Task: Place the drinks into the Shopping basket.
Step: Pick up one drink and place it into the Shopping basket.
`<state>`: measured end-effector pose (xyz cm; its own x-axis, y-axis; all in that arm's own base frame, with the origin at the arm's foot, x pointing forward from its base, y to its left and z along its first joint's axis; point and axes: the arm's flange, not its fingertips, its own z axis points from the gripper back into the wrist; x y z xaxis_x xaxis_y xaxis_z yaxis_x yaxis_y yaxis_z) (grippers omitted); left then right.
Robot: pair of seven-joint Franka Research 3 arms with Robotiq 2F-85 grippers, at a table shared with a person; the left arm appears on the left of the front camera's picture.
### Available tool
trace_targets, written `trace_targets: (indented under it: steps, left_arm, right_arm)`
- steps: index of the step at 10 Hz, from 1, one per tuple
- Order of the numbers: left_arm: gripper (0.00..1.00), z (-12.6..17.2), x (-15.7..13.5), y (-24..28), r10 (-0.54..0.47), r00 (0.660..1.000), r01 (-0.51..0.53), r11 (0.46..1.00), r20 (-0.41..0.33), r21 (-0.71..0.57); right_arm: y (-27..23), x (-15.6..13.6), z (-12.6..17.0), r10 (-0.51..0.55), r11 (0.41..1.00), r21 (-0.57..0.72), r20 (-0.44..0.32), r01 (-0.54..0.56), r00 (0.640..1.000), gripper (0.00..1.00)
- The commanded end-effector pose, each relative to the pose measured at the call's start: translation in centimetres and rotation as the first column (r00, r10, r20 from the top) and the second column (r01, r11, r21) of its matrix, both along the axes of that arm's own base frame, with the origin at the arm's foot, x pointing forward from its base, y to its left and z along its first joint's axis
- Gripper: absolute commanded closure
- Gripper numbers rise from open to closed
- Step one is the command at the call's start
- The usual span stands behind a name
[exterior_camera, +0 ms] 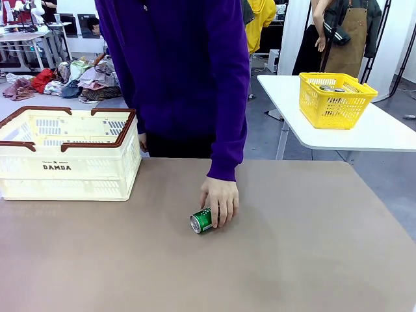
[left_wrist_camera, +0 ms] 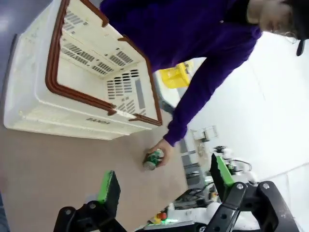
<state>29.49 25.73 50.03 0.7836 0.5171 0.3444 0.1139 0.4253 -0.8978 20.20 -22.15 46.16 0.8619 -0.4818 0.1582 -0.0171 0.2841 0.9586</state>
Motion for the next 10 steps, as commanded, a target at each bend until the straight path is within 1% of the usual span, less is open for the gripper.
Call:
trace_targets:
  steps: [1,2,3,4,5,6,7,8,9,10]
  left_arm:
    - [0.00,1.6,2.0,-8.4,0.042,0.998,-0.033,0.984,-0.052,0.173]
    - [0.00,1.7,3.6,-13.1,-0.037,0.997,0.053,0.965,-0.066,0.258]
    - [0.00,1.6,4.8,-17.3,-0.091,0.993,0.114,0.926,-0.080,0.360]
    - [0.00,1.8,5.7,-19.4,-0.160,0.984,0.179,0.909,-0.082,0.376]
    - [0.00,1.7,6.3,-19.1,-0.168,0.981,0.193,0.913,-0.099,0.361]
    - [0.00,1.7,6.1,-18.1,-0.179,0.978,0.206,0.921,-0.111,0.329]
    - [0.00,1.9,5.7,-18.1,-0.175,0.978,0.203,0.920,-0.111,0.334]
    - [0.00,2.0,5.7,-20.2,-0.204,0.972,0.233,0.894,-0.116,0.382]
    - [0.00,2.4,5.9,-22.9,-0.262,0.958,0.287,0.856,-0.117,0.429]
    - [0.00,3.1,6.3,-26.8,-0.357,0.925,0.372,0.792,-0.128,0.484]
  right_arm:
    - [-0.2,0.1,0.2,0.002,1.000,0.006,0.037,-0.003,0.999,0.00]
    - [-0.2,0.1,0.2,0.002,1.000,0.006,0.037,-0.003,0.999,0.00]
    - [-0.2,0.1,0.2,0.002,1.000,0.006,0.037,-0.003,0.999,0.00]
    - [-0.2,0.1,0.2,0.002,1.000,0.006,0.037,-0.003,0.999,0.00]
    - [-0.2,0.1,0.2,0.002,1.000,0.006,0.037,-0.003,0.999,0.00]
    - [-0.2,0.1,0.2,0.002,1.000,0.006,0.037,-0.003,0.999,0.00]
    - [-0.2,0.1,0.2,0.002,1.000,0.006,0.037,-0.003,0.999,0.00]
    - [-0.2,0.1,0.2,0.002,1.000,0.006,0.037,-0.003,0.999,0.00]
    - [-0.2,0.1,0.2,0.002,1.000,0.006,0.037,-0.003,0.999,0.00]
    - [-0.2,0.1,0.2,0.002,1.000,0.006,0.037,-0.003,0.999,0.00]
